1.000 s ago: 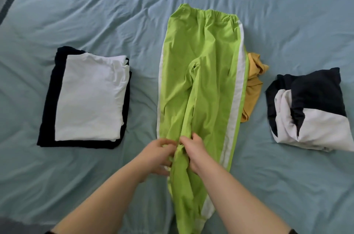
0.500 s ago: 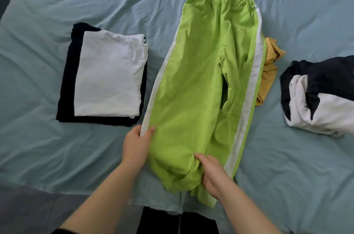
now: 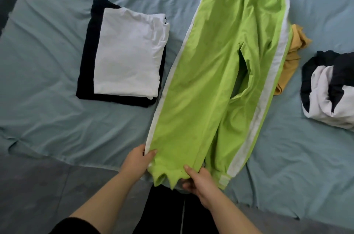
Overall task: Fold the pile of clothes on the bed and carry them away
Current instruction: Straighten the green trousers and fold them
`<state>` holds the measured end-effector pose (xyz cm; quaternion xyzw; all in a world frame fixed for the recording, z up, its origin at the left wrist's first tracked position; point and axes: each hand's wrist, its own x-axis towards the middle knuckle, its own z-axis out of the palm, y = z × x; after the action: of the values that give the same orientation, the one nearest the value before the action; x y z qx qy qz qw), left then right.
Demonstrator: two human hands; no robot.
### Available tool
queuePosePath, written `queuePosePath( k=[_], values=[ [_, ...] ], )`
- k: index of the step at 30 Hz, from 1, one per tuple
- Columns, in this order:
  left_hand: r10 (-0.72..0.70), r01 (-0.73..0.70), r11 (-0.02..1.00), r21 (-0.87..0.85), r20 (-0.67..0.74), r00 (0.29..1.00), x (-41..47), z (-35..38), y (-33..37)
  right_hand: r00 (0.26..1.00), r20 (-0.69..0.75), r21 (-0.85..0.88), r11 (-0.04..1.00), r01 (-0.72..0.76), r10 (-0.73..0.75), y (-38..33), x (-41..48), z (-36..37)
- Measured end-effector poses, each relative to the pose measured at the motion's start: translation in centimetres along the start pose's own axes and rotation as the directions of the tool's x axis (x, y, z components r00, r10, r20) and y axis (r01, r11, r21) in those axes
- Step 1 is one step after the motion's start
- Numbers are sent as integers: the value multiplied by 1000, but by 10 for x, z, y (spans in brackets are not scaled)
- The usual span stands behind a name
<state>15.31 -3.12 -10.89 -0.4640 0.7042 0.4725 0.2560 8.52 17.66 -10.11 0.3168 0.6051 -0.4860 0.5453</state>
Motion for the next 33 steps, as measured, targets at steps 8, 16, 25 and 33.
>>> queuePosePath(
  k=[8, 16, 25, 33],
  values=[
    [3, 29, 997, 76, -384, 923, -20, 24, 28, 942, -263, -296, 947, 128, -209, -10, -12, -48],
    [78, -62, 996, -67, 254, 964, -30, 109, 95, 743, -631, -186, 973, 133, -223, -33, 21, -114],
    [42, -46, 998, -46, -90, 995, -21, 171, 128, 767, -496, -309, 908, 282, -407, -40, 24, -157],
    [-38, 27, 989, -145, -73, 997, -98, 234, 62, 655, -562, -386, 861, 332, -505, 9, -35, -235]
  ],
)
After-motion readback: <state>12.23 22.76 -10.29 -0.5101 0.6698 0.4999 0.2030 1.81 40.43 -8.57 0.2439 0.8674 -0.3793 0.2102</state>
